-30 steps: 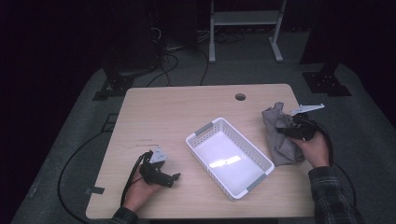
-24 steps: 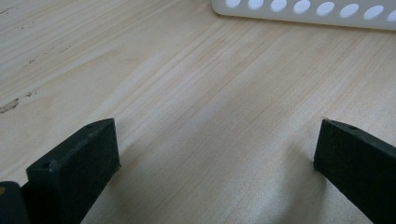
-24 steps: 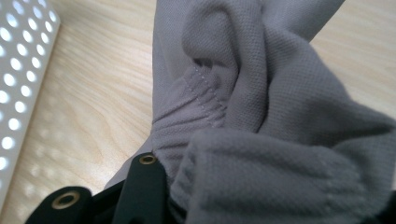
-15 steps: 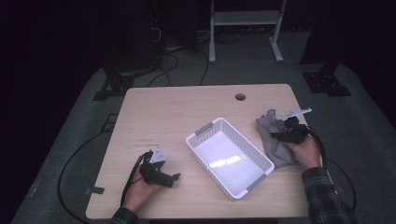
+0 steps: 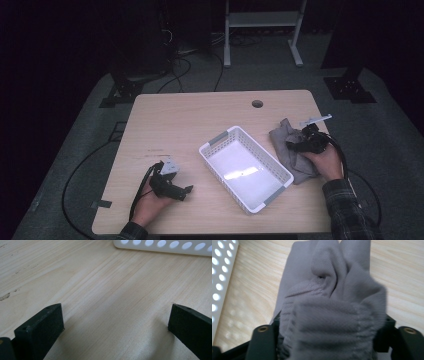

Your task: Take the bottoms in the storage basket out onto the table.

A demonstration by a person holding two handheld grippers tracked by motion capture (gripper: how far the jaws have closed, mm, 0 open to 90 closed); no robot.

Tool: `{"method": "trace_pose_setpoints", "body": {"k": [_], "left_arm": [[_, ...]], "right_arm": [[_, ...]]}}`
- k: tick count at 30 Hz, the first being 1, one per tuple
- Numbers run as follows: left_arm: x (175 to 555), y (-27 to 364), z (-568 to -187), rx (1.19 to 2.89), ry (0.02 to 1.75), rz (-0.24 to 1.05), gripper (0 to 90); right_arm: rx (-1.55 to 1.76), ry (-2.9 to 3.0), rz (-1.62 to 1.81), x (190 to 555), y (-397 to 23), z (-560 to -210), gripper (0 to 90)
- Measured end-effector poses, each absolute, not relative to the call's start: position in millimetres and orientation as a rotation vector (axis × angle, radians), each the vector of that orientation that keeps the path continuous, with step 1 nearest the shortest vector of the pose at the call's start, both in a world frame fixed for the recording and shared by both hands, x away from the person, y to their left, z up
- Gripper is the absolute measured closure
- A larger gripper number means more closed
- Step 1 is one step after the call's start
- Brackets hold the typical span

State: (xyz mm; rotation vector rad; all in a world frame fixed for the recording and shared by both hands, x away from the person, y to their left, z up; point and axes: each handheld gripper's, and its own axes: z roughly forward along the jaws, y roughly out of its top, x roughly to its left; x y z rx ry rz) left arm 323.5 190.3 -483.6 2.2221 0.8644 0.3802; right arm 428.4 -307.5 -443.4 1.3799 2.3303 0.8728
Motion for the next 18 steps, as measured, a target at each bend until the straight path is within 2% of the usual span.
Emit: {"method": "trace_pose_setpoints", "body": {"k": [8, 18], "left_arm": [[324, 190, -484, 2.222, 0.864, 0.381, 0.0], [324, 190, -484, 2.222, 0.864, 0.380, 0.0]], "right_arm": [[1.362, 2.311, 0.900, 422, -309, -426, 26.1], [1.334, 2.236, 1.035, 407, -317, -393, 26.5]]}}
